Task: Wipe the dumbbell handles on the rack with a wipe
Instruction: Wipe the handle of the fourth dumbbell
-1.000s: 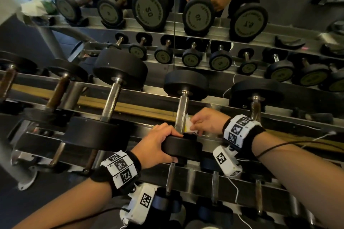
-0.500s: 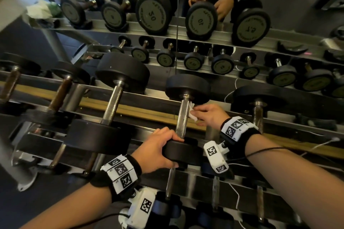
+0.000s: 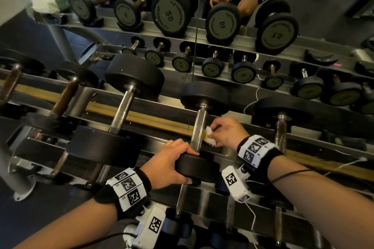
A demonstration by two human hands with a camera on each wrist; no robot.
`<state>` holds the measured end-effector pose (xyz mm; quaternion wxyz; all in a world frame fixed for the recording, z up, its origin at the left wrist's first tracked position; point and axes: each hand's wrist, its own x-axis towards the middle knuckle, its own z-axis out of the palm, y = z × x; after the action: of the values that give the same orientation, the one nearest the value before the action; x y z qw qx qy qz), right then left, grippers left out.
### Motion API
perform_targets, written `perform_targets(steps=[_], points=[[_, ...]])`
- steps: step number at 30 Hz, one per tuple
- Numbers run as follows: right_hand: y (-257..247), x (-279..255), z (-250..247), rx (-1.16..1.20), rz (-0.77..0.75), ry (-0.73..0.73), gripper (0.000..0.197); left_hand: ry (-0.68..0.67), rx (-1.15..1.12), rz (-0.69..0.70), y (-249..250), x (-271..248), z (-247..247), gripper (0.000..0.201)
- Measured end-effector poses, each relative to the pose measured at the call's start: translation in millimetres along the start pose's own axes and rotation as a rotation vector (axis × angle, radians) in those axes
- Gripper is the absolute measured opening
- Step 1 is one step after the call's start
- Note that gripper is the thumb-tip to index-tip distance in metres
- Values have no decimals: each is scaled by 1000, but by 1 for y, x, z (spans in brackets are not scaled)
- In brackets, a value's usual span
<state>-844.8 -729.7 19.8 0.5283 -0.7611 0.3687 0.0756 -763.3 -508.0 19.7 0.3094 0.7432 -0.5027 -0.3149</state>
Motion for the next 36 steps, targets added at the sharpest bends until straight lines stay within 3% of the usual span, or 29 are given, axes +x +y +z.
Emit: perform_targets(steps=[5,9,13,18,20,23,28,32,36], points=[[-3,7,-3,33,-66,161,20,-1,-2,1,0,-1,0,62],[-6,5,0,41,-132,96,21,12,-23,-10,2,-1,0,59],[-2,-14,0,13,-114,-71,22,-7,-28,-33,7,-2,-2,60],[-17,-44,-14,-181,-248,-44,18,-212,-134,-128,19,-2,-26,59],[-29,-53,-21,-161,-312,-19,18,-107,-319,-176,28,0,-38,49],[-46,-61,-23,-129,-350,-11,13,200,-469,-204,38,12,-51,34],[-63,-64,-15,-67,-378,57,17,107,-554,-217,41,40,-50,31],[-64,-62,-7,-96,-347,117,20,82,-472,-226,29,49,-44,10],[-53,-66,-2,-155,-325,106,24,196,-334,-318,10,49,-43,7]])
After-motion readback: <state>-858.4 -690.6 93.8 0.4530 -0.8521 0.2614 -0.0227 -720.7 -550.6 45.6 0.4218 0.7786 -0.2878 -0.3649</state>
